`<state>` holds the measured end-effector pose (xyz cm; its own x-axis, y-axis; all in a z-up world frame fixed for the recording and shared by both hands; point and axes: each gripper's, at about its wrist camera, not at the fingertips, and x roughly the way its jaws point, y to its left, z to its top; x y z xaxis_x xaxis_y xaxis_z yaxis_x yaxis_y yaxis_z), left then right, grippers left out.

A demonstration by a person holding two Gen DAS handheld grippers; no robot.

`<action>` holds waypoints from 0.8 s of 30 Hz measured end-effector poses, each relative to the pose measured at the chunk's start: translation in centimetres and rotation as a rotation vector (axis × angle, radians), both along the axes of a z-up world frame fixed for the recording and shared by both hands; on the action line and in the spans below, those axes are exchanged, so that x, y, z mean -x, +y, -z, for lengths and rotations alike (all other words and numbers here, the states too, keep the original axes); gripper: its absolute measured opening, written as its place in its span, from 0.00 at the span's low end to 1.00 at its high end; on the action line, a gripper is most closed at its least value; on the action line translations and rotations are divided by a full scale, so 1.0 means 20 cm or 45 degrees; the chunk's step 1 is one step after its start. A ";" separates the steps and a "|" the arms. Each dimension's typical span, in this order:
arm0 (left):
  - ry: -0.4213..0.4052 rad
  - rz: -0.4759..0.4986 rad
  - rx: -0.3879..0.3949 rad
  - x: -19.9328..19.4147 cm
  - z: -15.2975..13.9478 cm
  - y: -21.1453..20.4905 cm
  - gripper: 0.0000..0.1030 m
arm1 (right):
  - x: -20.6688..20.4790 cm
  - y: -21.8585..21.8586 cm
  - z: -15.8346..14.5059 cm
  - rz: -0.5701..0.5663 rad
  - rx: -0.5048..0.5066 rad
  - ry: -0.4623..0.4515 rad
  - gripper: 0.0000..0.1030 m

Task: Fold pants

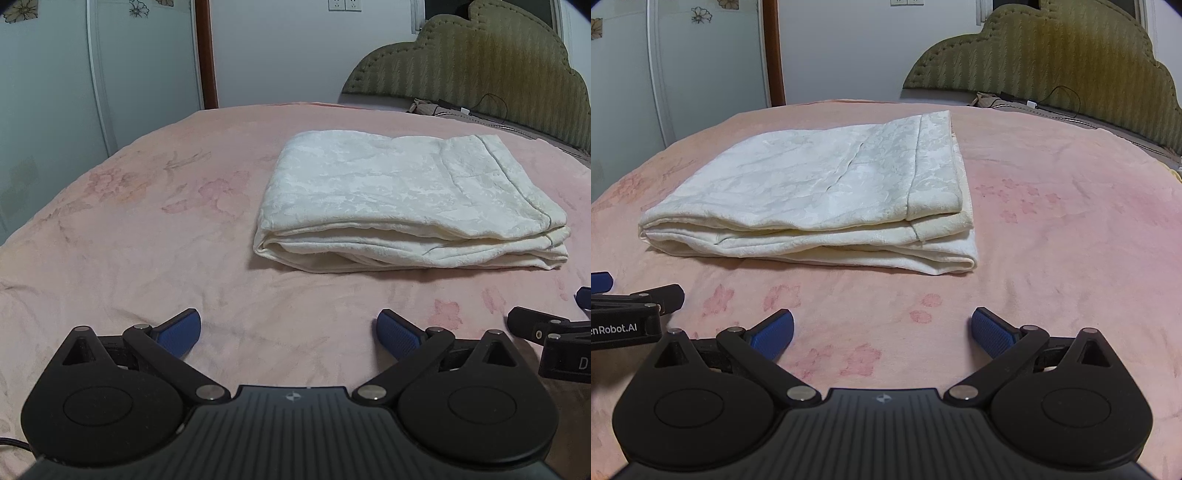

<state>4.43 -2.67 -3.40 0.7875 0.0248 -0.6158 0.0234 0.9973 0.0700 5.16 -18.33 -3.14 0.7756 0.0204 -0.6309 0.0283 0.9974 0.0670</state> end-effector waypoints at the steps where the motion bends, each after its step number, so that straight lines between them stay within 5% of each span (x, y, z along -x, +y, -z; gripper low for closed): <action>1: 0.001 0.000 0.003 0.00 0.00 0.00 1.00 | 0.00 0.00 0.00 0.000 0.000 0.000 1.00; 24: 0.010 -0.002 0.028 0.00 0.01 0.01 1.00 | 0.00 0.01 0.00 -0.001 0.003 -0.001 1.00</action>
<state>4.40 -2.54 -3.51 0.7826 0.0122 -0.6224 0.0224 0.9986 0.0477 5.19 -18.21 -3.14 0.7760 0.0192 -0.6305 0.0275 0.9976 0.0643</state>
